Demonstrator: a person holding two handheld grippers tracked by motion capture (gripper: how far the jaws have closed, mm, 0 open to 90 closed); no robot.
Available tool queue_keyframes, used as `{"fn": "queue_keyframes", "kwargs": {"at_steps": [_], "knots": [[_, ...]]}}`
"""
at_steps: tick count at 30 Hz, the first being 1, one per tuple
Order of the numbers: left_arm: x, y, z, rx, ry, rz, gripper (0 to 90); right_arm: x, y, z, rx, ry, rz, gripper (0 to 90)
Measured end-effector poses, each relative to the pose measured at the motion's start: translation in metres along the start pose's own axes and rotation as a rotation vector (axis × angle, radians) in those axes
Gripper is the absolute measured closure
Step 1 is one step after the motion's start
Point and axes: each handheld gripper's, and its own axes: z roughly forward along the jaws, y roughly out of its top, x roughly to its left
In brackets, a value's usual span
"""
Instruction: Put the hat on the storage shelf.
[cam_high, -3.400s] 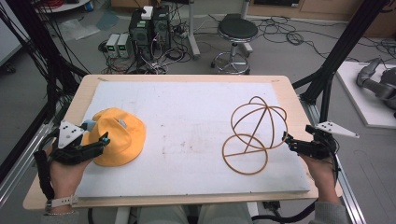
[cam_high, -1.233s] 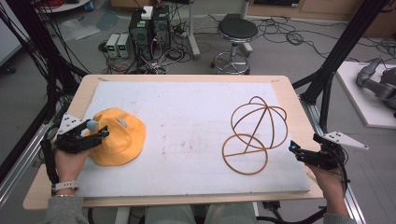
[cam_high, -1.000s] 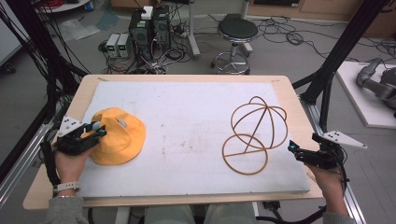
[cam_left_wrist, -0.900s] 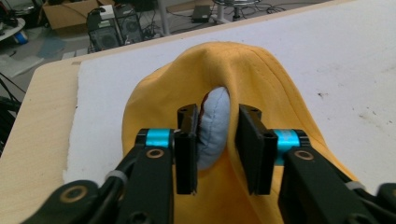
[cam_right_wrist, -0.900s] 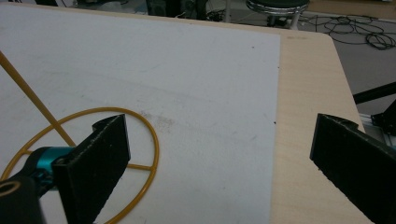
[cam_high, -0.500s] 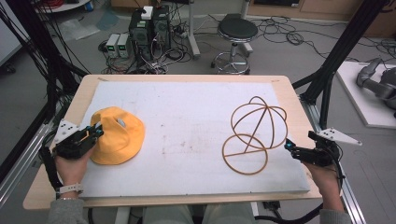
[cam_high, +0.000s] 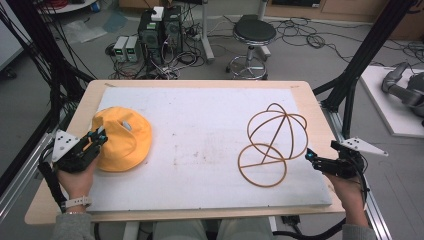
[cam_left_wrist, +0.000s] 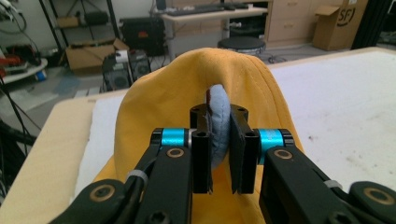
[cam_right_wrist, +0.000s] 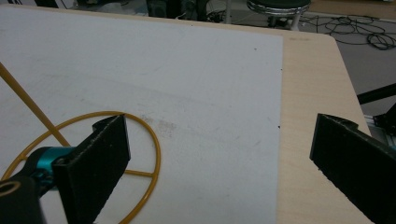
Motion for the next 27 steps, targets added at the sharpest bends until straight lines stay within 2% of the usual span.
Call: {"fn": "queue_keyframes", "kwargs": {"at_steps": [8,9,10,22,27], "knots": [[-0.012,0.012,-0.007,-0.103,-0.009,0.012,80.7,0.0,0.0,-0.002,-0.004,-0.004,0.001,4.6],[-0.012,0.012,-0.007,-0.103,-0.009,0.012,80.7,0.0,0.0,-0.002,-0.004,-0.004,0.001,4.6],[-0.015,0.017,-0.01,-0.133,-0.013,0.008,80.7,0.0,0.0,-0.002,-0.006,-0.007,0.002,4.6],[-0.026,0.037,-0.02,-0.217,-0.024,0.014,80.9,0.0,0.001,-0.003,-0.011,-0.006,0.001,4.6],[-0.028,0.046,-0.027,-0.268,-0.031,-0.006,81.1,-0.001,0.001,-0.004,-0.011,-0.006,0.005,4.6]]}}
